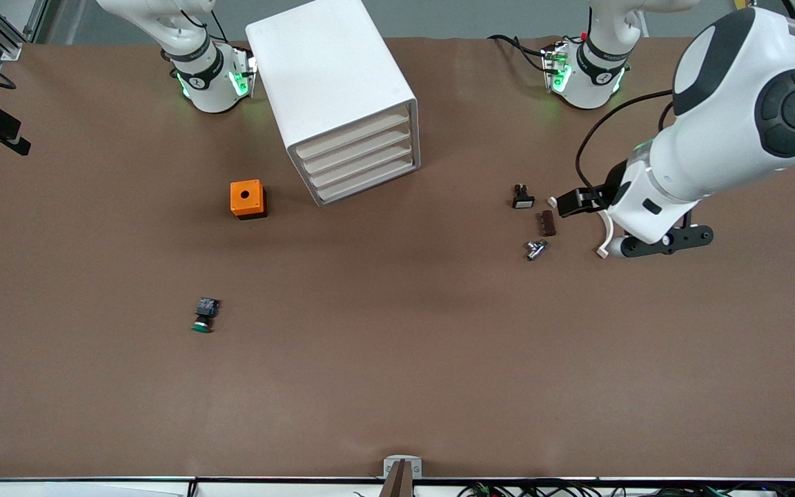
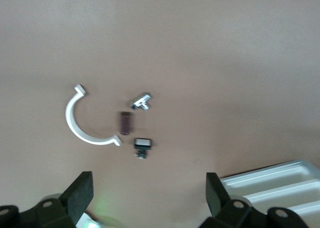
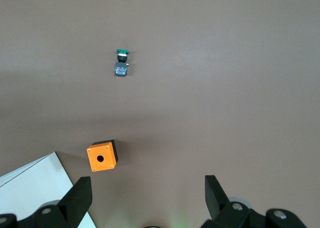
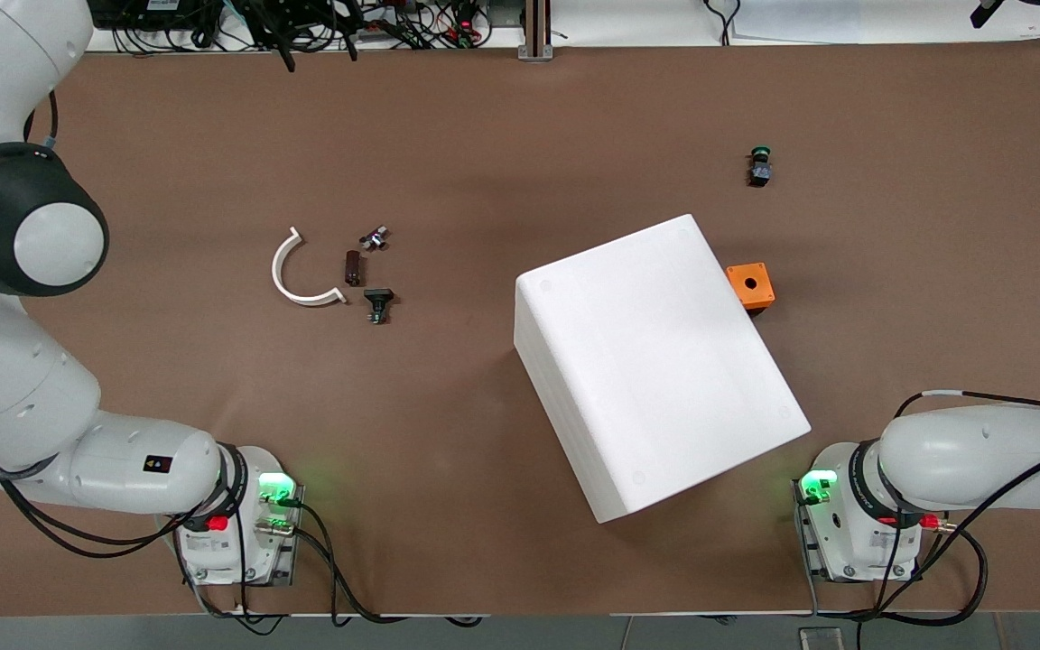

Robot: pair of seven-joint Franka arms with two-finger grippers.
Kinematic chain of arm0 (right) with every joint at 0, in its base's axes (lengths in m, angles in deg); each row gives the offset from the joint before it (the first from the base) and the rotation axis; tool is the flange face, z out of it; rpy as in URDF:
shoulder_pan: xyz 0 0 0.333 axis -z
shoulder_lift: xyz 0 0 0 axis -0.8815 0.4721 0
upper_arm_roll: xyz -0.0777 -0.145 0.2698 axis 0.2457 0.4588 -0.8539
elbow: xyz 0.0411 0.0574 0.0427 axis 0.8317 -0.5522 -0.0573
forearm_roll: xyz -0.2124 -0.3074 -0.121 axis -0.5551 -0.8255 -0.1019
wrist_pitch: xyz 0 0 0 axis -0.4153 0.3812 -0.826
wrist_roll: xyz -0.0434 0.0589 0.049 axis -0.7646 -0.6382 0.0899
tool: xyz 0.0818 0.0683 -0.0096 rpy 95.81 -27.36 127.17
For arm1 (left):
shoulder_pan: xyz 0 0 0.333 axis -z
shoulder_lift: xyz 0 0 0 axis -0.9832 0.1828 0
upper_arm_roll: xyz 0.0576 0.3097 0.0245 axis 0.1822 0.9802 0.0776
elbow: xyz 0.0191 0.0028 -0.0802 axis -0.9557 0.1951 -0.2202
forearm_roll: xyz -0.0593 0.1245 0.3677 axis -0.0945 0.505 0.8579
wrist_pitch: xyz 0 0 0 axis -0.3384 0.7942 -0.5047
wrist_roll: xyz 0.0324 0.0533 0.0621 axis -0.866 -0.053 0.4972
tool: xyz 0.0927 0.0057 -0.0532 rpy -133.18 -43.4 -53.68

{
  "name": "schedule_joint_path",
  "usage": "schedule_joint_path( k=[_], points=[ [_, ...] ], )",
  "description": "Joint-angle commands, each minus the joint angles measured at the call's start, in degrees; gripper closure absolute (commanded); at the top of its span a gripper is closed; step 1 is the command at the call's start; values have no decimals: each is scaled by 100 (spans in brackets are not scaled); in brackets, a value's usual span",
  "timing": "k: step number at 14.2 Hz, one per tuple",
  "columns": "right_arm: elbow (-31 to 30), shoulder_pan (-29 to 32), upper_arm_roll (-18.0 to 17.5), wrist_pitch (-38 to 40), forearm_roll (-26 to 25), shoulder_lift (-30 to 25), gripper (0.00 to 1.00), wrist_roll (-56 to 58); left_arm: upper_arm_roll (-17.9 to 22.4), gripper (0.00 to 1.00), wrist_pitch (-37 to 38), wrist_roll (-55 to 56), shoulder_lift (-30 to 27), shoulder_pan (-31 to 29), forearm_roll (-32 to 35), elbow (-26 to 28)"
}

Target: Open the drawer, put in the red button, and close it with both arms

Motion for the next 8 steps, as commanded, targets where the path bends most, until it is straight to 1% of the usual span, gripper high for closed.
schedule_joint_path(
  k=[1,2,6,8],
  points=[
    [-224,23,-5,-41,-22,-217,0,41,407,1,32,-708,-506,-19,136,536],
    [-242,23,-5,-32,13,-217,0,-29,584,1,23,-937,-586,26,136,642],
    [-312,40,3,-49,39,-244,0,-38,928,1,-222,-1351,-998,-9,145,1203],
    [-312,76,3,-41,109,-244,0,-82,1043,1,-809,-1580,-1419,-88,145,1843]
  ],
)
